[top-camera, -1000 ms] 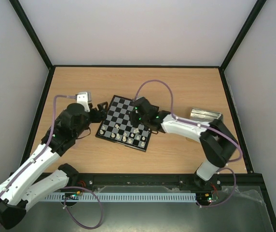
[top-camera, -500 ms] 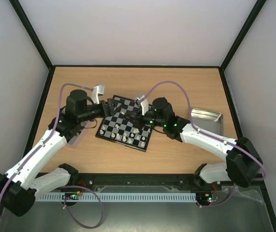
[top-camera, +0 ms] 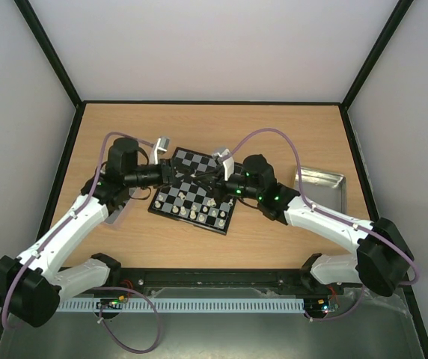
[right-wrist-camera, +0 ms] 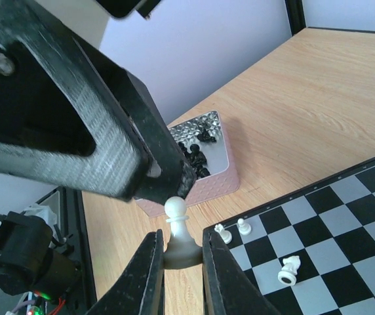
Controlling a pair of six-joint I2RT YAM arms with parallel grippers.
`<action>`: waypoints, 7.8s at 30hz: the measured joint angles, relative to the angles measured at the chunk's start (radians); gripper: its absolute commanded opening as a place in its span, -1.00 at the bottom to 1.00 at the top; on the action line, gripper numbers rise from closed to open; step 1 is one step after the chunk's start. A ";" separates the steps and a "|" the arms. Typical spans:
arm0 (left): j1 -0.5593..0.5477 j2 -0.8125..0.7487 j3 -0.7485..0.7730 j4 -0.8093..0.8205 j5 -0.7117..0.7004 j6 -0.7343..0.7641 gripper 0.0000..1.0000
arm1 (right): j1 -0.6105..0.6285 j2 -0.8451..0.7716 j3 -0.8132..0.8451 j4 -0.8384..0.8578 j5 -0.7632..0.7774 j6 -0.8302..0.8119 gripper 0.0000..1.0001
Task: Set up the chess pieces on the board
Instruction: Place the chess piece on the chessboard, then pick up the chess piece from the chessboard, then place the chess piece on the chessboard.
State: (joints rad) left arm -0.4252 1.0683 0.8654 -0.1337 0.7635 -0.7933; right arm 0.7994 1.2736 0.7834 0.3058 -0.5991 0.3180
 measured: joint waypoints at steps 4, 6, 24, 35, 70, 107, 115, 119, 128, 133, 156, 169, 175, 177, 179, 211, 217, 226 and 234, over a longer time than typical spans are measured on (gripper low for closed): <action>0.006 0.006 -0.022 0.008 0.021 -0.014 -0.23 | 0.000 -0.003 -0.003 0.019 0.009 0.001 -0.78; 0.011 0.012 -0.025 0.008 0.023 -0.017 -0.23 | 0.000 -0.004 -0.003 0.026 0.010 0.002 -0.78; 0.020 0.033 -0.048 0.070 0.109 -0.039 -0.96 | -0.002 -0.003 -0.008 0.037 -0.024 -0.005 -0.62; 0.020 0.008 -0.049 -0.096 -0.203 0.093 -0.96 | -0.002 0.006 -0.006 -0.002 0.048 0.012 0.16; -0.177 0.338 -0.134 -0.183 -0.899 0.207 -0.91 | -0.002 0.067 -0.007 -0.093 0.498 0.113 0.17; -0.163 0.121 -0.080 -0.217 -0.963 0.172 -0.23 | 0.002 0.332 0.280 -0.333 0.361 0.161 0.02; -0.143 -0.110 -0.088 -0.217 -1.043 0.146 0.13 | 0.068 0.590 0.465 -0.523 0.317 0.134 -0.12; -0.138 -0.203 -0.110 -0.215 -1.067 0.140 0.20 | 0.096 0.652 0.519 -0.579 0.312 0.124 -0.15; -0.134 -0.243 -0.123 -0.216 -1.082 0.139 0.21 | 0.119 0.712 0.582 -0.637 0.317 0.108 -0.22; -0.134 -0.241 -0.131 -0.215 -1.081 0.139 0.21 | 0.124 0.744 0.613 -0.669 0.345 0.108 -0.25; -0.124 -0.233 -0.143 -0.208 -1.069 0.135 0.22 | 0.139 0.775 0.646 -0.690 0.424 0.075 -0.48; -0.116 -0.224 -0.145 -0.200 -1.035 0.129 0.23 | 0.143 0.769 0.613 -0.617 0.472 0.055 -0.74; -0.097 -0.191 -0.182 -0.142 -0.920 0.111 0.26 | 0.143 0.622 0.389 -0.416 0.510 0.029 -0.72; -0.078 -0.174 -0.190 -0.123 -0.857 0.099 0.29 | 0.143 0.571 0.339 -0.359 0.517 0.021 -0.72; -0.054 -0.161 -0.196 -0.094 -0.781 0.086 0.31 | 0.143 0.502 0.280 -0.278 0.526 0.012 -0.71; 0.115 0.007 -0.218 0.151 -0.077 -0.047 -0.54 | 0.142 0.193 0.016 0.120 0.335 -0.024 -0.69; 0.129 0.016 -0.219 0.174 0.020 -0.078 -0.60 | 0.142 0.187 0.005 0.127 0.312 -0.035 -0.69; 0.144 0.031 -0.215 0.164 0.157 -0.067 -0.92 | 0.140 0.153 -0.009 0.130 0.272 -0.050 -0.69; 0.149 0.034 -0.200 0.100 0.158 0.011 -0.95 | 0.138 0.152 -0.012 0.116 0.260 -0.051 0.15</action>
State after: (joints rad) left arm -0.2760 1.1027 0.6655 -0.0334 0.9211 -0.7822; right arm 0.9371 1.4258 0.7715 0.4221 -0.3389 0.2665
